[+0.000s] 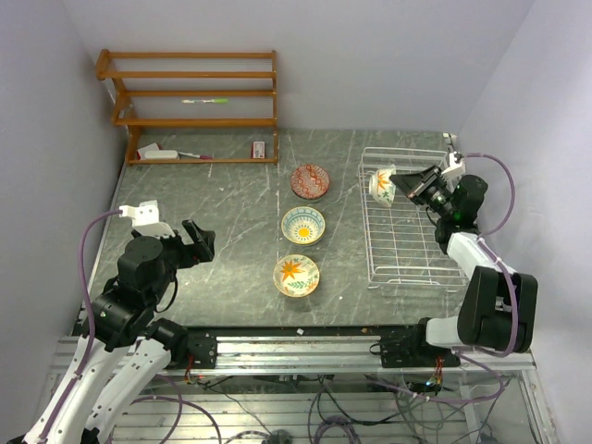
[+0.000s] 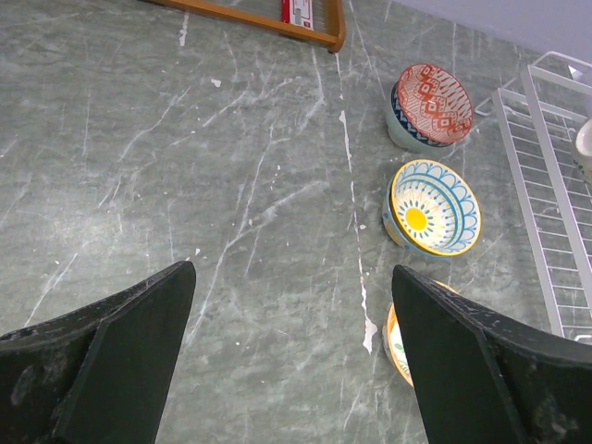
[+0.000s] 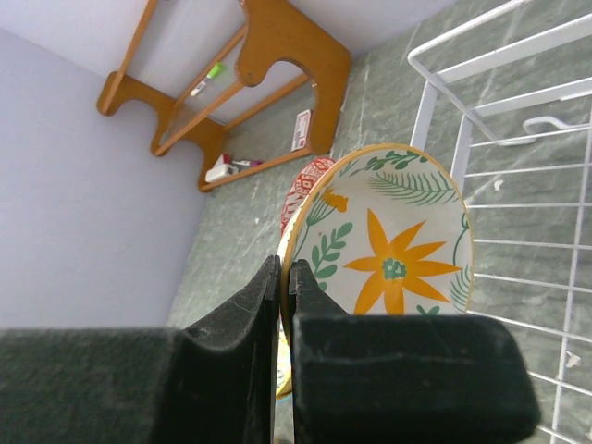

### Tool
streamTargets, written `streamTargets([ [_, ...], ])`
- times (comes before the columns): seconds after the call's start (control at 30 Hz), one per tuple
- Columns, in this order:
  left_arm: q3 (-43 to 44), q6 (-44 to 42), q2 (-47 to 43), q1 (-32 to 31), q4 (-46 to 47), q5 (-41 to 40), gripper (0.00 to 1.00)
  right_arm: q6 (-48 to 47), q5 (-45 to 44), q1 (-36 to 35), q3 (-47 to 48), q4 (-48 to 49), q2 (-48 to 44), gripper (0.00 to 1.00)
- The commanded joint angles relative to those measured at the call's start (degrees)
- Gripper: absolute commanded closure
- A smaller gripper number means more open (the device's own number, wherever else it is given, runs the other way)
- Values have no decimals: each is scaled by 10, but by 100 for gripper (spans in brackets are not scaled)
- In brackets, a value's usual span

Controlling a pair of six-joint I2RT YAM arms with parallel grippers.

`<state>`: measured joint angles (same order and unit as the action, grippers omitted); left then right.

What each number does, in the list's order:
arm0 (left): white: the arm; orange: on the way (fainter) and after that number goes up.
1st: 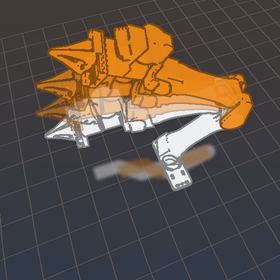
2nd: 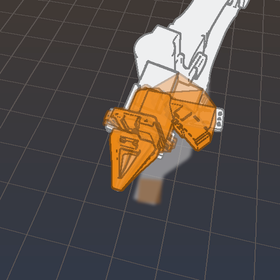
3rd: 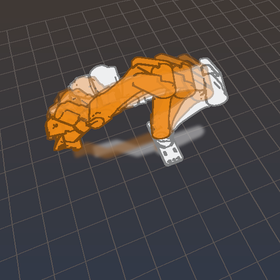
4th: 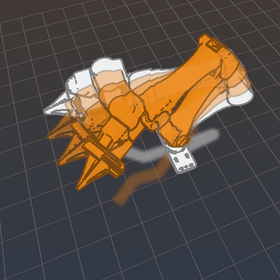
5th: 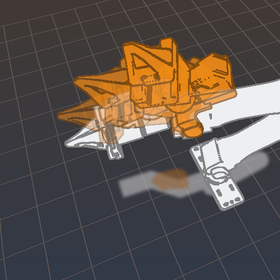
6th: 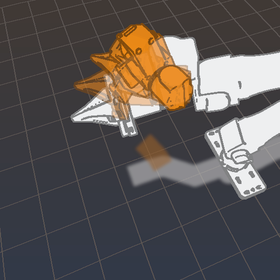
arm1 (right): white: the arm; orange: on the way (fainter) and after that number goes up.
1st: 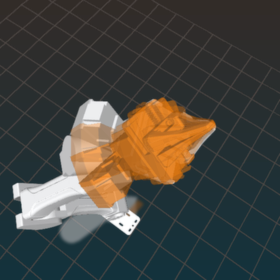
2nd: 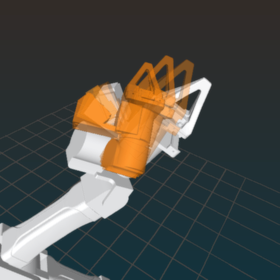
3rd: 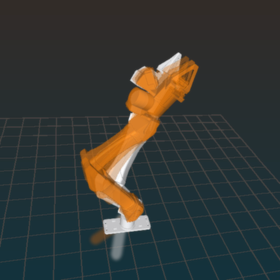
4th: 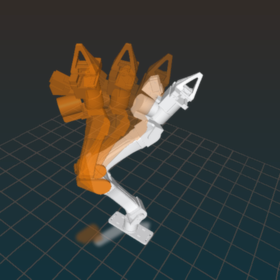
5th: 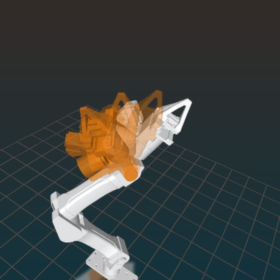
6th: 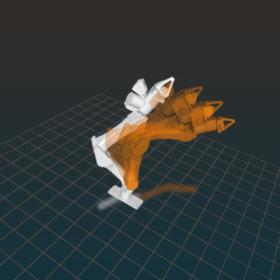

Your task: Load the bowls into the dish rack

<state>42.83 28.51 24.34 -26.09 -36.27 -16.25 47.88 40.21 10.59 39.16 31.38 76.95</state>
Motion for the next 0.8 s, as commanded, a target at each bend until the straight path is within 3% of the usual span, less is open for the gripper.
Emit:
streamTargets([
  [0.0,17,-5,1,2,6,7,2,71,56,13,-4,122,25,100],
  [0.77,18,-5,1,2,6,5,2,112,45,35,-3,126,176,100],
])
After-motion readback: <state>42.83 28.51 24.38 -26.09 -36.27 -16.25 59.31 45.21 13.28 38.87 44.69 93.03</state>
